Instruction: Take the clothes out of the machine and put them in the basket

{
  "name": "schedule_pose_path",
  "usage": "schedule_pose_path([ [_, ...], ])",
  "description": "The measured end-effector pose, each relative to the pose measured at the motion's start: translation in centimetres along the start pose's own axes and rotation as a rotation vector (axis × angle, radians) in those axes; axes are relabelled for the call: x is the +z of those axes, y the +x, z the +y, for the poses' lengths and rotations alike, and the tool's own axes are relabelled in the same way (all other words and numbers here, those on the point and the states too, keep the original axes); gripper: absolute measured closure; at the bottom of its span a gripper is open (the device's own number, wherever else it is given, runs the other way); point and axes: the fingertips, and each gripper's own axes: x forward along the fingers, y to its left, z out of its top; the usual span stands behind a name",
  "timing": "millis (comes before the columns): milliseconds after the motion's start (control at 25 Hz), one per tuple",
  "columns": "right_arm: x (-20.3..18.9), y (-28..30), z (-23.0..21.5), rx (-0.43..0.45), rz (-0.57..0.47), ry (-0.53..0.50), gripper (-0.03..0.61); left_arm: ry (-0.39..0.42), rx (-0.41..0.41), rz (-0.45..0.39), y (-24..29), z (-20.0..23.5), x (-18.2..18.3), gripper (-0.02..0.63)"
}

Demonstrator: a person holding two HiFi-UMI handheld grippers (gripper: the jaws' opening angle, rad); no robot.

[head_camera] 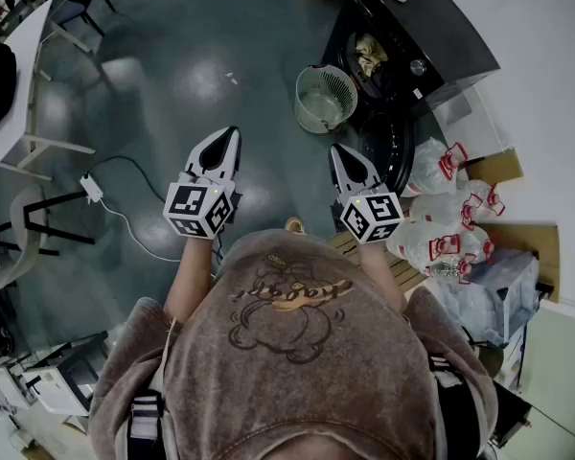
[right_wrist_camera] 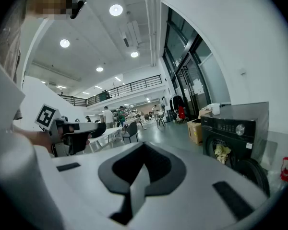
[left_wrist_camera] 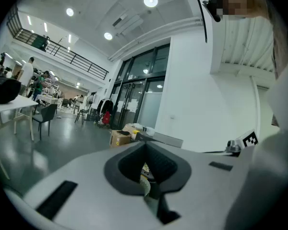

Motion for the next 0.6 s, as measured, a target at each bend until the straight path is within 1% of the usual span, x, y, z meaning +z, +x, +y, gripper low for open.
schedule_pose_path([
  [160,0.2,1.0,1.0,0.019,0.001,-0.018,0.583,0.004,0.011,-0.009,-0.8,0.9,0.3,0.606],
  [280,0.2,1.6,2.0,0.036,-0.004,-0.012,0.583,0.013,0.021,-0.007,-1.9,1.4,0.3,0.606],
  [600,-2.0,4.0,6.8,0.093,0.032,-0.012,0.581,0.02,0.064,0.011,-6.3,4.8,-0.7,0.606],
])
